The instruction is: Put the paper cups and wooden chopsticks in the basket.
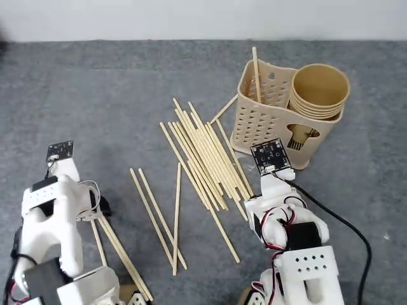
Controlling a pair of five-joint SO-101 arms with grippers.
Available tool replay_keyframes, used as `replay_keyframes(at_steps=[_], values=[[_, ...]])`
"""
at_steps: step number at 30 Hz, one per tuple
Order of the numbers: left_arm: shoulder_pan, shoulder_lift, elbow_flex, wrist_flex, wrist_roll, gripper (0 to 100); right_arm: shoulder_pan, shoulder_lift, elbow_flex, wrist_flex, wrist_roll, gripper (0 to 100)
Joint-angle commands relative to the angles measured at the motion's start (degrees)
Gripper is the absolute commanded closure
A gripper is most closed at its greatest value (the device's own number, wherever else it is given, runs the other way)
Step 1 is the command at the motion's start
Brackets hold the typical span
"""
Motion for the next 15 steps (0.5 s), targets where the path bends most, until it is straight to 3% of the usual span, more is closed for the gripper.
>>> replay_keyframes(at_steps=[1,6,15], values=[[2.46,2.20,-1.80,-0.09,1.49,83,-0.31,-1.19,-0.53,-1.10,0.00,96.6],[10.55,2.64,-2.15,0.44,7.56,99,-0.22,-1.19,-0.53,-1.19,0.00,96.6],[25.49,2.73,-4.62,-0.44,23.03,99,-0.22,-1.19,-0.53,-1.01,0.00,96.6]])
